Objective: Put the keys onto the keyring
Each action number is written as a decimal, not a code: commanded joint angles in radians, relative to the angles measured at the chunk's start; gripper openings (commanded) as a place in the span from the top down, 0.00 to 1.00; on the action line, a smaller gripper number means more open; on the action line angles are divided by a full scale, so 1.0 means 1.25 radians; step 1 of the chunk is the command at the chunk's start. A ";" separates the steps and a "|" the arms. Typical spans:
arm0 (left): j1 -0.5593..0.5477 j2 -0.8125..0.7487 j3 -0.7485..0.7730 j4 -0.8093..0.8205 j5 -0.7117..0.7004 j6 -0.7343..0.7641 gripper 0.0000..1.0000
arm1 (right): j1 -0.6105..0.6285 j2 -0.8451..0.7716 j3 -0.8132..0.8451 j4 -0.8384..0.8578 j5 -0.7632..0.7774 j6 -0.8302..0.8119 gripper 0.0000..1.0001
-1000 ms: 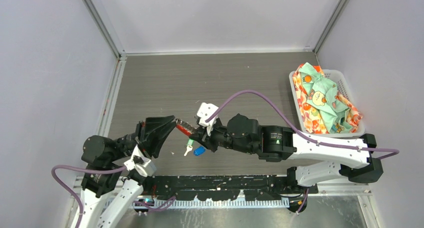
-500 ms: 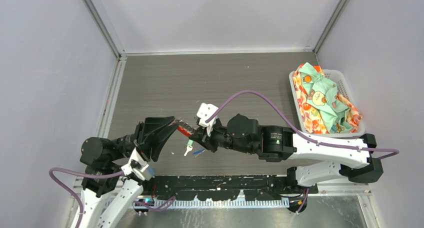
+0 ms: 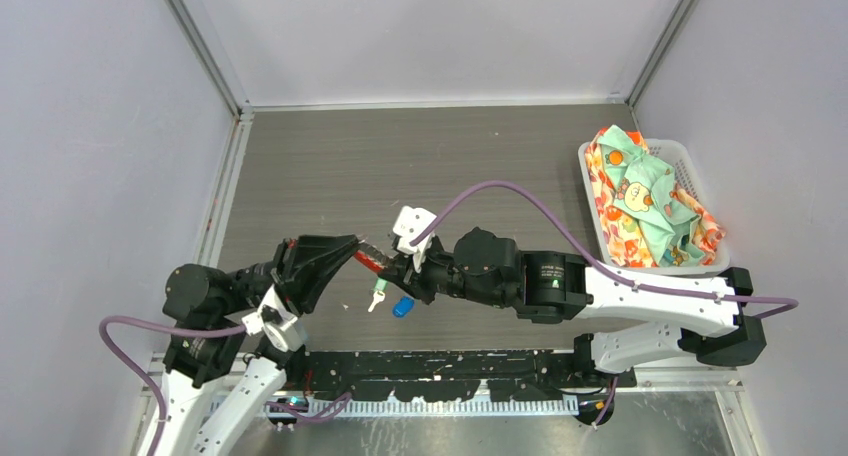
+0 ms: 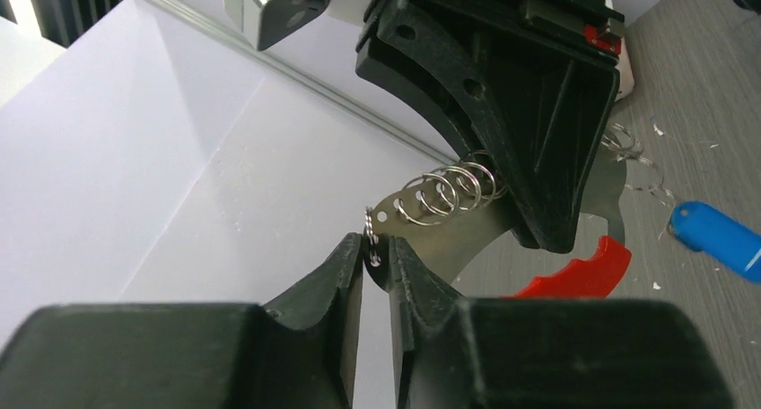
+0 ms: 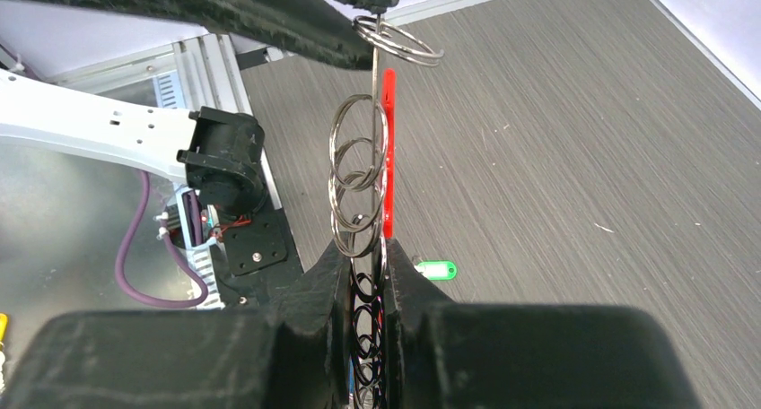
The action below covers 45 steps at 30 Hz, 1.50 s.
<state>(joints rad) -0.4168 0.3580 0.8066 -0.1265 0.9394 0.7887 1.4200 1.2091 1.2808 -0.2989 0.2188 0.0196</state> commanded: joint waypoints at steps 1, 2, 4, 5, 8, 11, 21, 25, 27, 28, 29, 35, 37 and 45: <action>0.002 0.044 0.067 -0.009 0.006 -0.105 0.86 | 0.001 -0.001 0.022 0.046 0.004 -0.011 0.99; 0.002 0.051 0.078 -0.024 0.010 -0.114 0.89 | 0.002 -0.002 0.022 0.047 0.006 -0.011 0.99; 0.002 0.064 0.097 -0.049 0.019 -0.131 0.96 | 0.001 -0.005 0.019 0.049 0.009 -0.011 0.99; 0.002 0.069 0.102 -0.052 0.018 -0.145 0.99 | 0.001 -0.007 0.018 0.049 0.010 -0.011 0.99; 0.002 0.079 0.111 -0.050 0.000 -0.191 0.99 | 0.002 -0.015 0.003 0.064 0.009 -0.011 0.99; 0.002 0.097 0.125 -0.026 -0.035 -0.277 1.00 | 0.001 -0.031 -0.024 0.094 -0.002 -0.012 0.90; 0.002 0.144 0.147 0.025 -0.110 -0.601 1.00 | 0.001 -0.089 -0.080 0.198 -0.044 -0.012 0.58; 0.002 0.150 0.141 0.028 -0.098 -0.656 1.00 | 0.001 -0.114 -0.094 0.228 -0.049 -0.011 0.36; 0.002 0.156 0.142 0.033 -0.078 -0.670 1.00 | 0.001 -0.126 -0.095 0.227 -0.048 -0.011 0.31; 0.002 0.159 0.143 0.039 -0.063 -0.680 1.00 | 0.001 -0.137 -0.097 0.226 -0.044 -0.021 0.31; 0.002 0.164 0.147 0.042 -0.038 -0.685 1.00 | 0.001 -0.150 -0.101 0.227 -0.040 -0.035 0.31; 0.002 0.204 0.189 0.048 0.160 -0.748 1.00 | -0.001 -0.227 -0.118 0.206 -0.070 -0.128 0.31; 0.002 0.218 0.202 0.049 0.214 -0.769 1.00 | -0.009 -0.230 -0.106 0.179 -0.107 -0.145 0.31; 0.002 0.242 0.221 0.060 0.281 -0.814 1.00 | -0.018 -0.205 -0.069 0.133 -0.259 -0.172 0.36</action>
<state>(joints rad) -0.4168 0.6506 1.0412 -0.1097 1.2163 -0.1734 1.4002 0.9306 1.1385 -0.1104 0.0082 -0.1543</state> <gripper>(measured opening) 0.010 0.646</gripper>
